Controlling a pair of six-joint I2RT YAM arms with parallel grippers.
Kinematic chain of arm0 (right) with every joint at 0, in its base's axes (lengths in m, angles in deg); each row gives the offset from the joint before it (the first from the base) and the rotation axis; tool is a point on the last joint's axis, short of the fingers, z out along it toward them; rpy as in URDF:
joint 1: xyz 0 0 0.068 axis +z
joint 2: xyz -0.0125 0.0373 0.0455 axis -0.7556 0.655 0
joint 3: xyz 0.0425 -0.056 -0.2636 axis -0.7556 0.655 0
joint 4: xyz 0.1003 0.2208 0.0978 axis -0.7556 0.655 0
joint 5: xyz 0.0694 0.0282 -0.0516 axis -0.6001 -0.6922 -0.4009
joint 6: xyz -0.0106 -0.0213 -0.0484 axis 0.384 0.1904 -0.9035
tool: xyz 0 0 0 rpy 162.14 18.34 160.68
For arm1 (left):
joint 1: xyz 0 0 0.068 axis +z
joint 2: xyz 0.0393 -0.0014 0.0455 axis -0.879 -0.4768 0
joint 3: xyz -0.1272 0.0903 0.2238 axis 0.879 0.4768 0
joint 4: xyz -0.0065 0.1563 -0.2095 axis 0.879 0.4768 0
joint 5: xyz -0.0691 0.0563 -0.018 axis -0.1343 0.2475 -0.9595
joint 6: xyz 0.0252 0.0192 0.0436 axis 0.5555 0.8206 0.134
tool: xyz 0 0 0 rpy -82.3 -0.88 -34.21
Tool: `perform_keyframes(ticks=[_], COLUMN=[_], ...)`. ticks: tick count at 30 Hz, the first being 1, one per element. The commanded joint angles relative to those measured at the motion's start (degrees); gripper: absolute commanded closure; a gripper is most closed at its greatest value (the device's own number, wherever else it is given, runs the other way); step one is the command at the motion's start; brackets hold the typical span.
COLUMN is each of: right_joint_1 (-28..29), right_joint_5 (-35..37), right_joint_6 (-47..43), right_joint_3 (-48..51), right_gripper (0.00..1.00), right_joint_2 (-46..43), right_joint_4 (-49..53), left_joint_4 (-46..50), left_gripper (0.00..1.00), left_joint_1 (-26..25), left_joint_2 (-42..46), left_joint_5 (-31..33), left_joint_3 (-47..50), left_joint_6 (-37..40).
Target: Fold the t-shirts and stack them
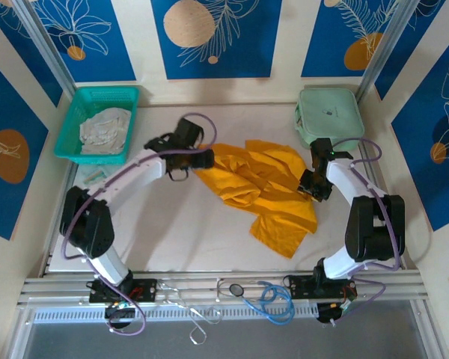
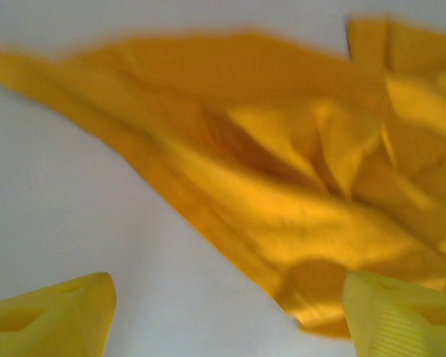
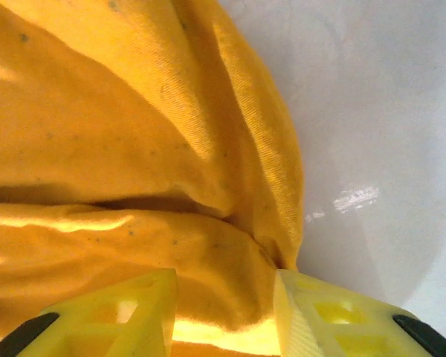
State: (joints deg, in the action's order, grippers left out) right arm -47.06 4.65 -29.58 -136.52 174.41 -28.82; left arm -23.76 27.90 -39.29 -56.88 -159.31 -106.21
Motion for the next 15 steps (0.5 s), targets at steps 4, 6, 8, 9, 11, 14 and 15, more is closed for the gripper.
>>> perform_keyframes(ticks=[4,6,8,9,11,14,15], right_joint_1=[1.44,1.67,1.77,1.83,1.80,1.93,2.03], right_joint_5=[-2.27,-2.68,-3.04,-3.22,-3.51,-4.11,-4.28], right_joint_6=[0.63,0.66,0.64,0.63,0.66,0.57,0.55], right_joint_3=[1.09,2.11,2.79,3.04,3.24,2.91,2.70], right_gripper=[0.60,0.60,0.60,0.60,0.60,0.60,0.60], right_joint_2=[-3.42,-4.19,-4.39,-4.34,-4.15,-3.47,-3.23], right_joint_4=[2.11,1.64,1.24,0.95,0.48,-0.05,-0.30], left_joint_4=[-4.30,-4.65,-4.62,-4.15,-2.47,0.70,1.87], left_gripper=[0.23,0.23,0.23,0.23,0.23,0.23,0.24], left_joint_1=[-2.82,-3.43,-3.89,-4.01,-4.38,-4.74,-4.83], left_joint_2=[-8.39,-10.70,-12.57,-13.84,-16.07,-19.30,-20.23], left_joint_5=[-3.57,-2.89,-2.59,-2.52,-2.02,-0.40,0.12], left_joint_3=[1.95,0.84,-0.29,-1.04,-3.05,-5.78,-6.57], left_joint_6=[-10.17,-11.28,-11.84,-12.02,-11.87,-11.41,-11.17])
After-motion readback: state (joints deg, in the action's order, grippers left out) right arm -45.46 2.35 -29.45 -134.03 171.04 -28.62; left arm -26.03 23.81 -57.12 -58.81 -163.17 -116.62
